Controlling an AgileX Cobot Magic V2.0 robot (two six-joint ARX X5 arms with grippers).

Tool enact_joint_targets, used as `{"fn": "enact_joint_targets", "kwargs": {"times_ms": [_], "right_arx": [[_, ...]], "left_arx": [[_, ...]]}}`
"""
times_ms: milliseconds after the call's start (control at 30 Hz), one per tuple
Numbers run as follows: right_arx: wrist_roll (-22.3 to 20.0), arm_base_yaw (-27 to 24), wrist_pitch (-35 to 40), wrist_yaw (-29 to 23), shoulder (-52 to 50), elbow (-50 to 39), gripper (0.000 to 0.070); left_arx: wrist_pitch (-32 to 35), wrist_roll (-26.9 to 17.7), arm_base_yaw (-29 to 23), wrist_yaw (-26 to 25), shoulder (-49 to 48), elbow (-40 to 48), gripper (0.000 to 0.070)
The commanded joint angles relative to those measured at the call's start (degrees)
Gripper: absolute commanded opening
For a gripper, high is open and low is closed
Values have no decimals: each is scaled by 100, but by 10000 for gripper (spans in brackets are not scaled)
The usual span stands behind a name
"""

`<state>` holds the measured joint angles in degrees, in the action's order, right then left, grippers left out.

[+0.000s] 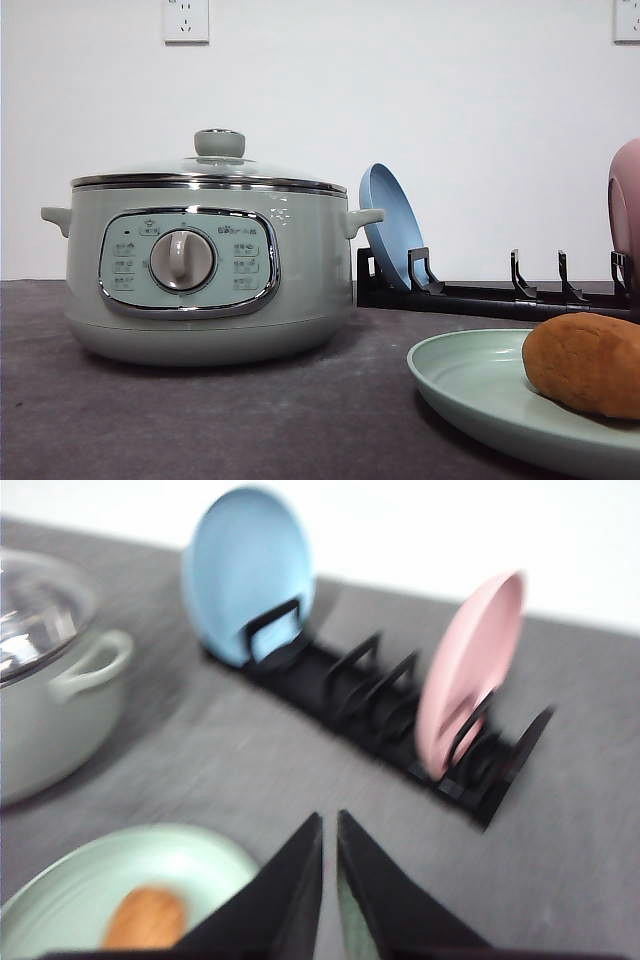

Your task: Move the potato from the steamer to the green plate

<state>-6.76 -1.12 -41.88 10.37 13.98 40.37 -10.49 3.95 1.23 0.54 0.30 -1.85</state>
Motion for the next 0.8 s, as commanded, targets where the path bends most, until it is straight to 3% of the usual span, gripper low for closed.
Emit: {"fn": "enact_joint_targets", "kwargs": {"times_ms": [0, 100, 200, 500, 767], "right_arx": [[-182, -164, 748, 30, -183, -564, 14], [-164, -378, 1757, 28, -518, -1527, 14], [-163, -416, 2316, 11, -737, -2214, 14], [-76, -207, 2945, -52, -1216, -3403, 13], [619, 56, 3238, -475, -1378, -3970, 13]], "left_arx": [[-38, 17, -4, 13, -11, 118, 22], [-38, 17, -4, 13, -11, 118, 22], [-38, 17, -4, 13, -11, 118, 22], [-38, 17, -4, 13, -11, 118, 22], [-36, 17, -7, 13, -11, 117, 22]]}}
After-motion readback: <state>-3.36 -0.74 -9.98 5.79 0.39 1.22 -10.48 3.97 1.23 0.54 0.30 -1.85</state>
